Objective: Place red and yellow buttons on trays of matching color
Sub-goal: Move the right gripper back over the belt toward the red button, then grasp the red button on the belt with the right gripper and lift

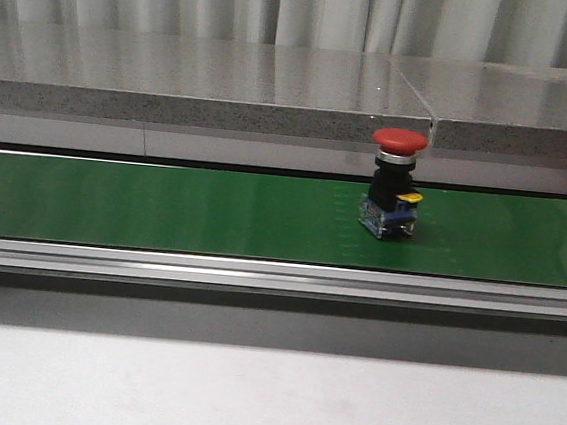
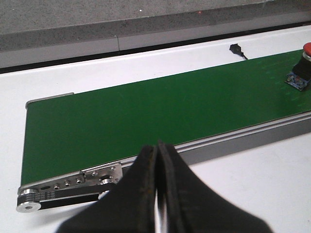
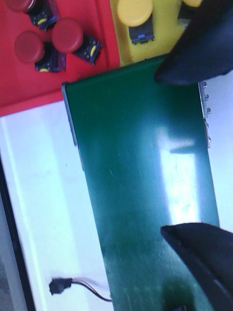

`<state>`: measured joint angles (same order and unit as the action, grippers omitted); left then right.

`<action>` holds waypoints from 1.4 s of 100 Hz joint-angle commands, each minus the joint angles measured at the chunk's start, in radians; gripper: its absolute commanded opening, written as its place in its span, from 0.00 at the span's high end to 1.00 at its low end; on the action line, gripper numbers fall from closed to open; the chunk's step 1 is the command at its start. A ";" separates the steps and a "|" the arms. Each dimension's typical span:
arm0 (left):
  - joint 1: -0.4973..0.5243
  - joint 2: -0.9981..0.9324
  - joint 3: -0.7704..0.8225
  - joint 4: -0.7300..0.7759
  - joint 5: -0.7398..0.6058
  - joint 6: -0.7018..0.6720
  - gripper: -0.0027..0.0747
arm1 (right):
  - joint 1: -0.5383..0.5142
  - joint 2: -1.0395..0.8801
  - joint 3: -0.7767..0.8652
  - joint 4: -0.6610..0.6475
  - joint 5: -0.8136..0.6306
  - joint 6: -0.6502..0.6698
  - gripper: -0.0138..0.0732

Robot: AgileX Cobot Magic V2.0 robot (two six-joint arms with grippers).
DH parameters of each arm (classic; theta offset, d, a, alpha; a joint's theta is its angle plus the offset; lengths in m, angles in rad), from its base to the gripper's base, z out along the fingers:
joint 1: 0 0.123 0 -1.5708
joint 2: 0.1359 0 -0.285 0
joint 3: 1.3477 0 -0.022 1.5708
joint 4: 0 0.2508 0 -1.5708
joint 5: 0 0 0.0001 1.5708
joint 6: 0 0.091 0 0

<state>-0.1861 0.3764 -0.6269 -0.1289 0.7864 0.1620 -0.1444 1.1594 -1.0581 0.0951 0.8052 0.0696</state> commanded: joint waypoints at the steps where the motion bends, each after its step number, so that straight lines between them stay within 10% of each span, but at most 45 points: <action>1: -0.010 0.007 -0.027 -0.019 -0.067 -0.006 0.99 | 0.046 -0.024 -0.074 -0.007 0.025 -0.037 0.17; 67: -0.010 0.007 -0.027 -0.019 -0.067 -0.006 0.99 | 0.386 0.225 -0.345 0.012 0.307 -0.198 0.17; 140: -0.010 0.007 -0.027 -0.019 -0.067 -0.006 0.99 | 0.398 0.530 -0.408 0.058 0.252 -0.234 0.19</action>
<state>-0.1861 0.3764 -0.6269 -0.1289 0.7864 0.1620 0.2550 1.7200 -1.4361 0.1415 1.0940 -0.1461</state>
